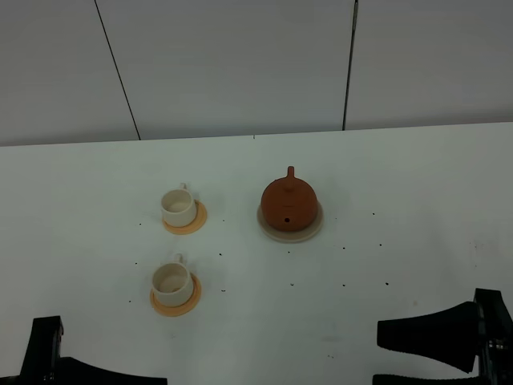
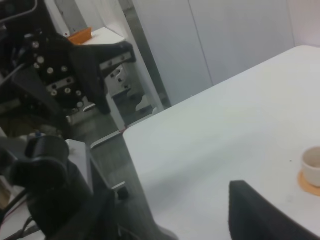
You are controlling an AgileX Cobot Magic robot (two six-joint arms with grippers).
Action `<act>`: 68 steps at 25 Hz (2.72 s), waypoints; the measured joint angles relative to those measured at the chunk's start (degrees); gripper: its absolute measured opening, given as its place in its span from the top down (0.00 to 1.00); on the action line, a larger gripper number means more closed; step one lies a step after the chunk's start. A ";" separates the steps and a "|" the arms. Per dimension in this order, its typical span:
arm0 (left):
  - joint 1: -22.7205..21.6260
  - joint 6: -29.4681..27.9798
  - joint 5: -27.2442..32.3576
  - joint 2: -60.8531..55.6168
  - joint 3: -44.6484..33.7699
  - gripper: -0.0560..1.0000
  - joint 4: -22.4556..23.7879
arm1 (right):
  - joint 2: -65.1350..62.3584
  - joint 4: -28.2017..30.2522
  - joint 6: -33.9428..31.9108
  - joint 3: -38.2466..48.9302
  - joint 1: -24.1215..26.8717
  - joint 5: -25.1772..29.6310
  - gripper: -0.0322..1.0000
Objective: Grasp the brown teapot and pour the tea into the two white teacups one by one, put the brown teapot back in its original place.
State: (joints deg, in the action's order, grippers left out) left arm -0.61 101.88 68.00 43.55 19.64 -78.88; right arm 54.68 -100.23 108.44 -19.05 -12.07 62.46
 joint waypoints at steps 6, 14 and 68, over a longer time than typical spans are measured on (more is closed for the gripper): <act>0.00 -3.06 0.00 0.00 0.00 0.59 1.90 | 0.00 3.42 -2.00 0.00 7.45 4.90 0.51; 0.00 -12.46 -0.76 -9.45 7.46 0.70 9.04 | -4.38 3.88 -5.56 0.00 15.36 6.28 0.51; 0.00 -99.77 0.21 -39.67 23.92 0.72 75.52 | -16.71 8.08 -18.55 0.00 16.28 -9.84 0.55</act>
State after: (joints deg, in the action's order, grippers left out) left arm -0.61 2.11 68.20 3.88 43.55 -3.36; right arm 37.97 -92.14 89.89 -19.05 4.21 52.62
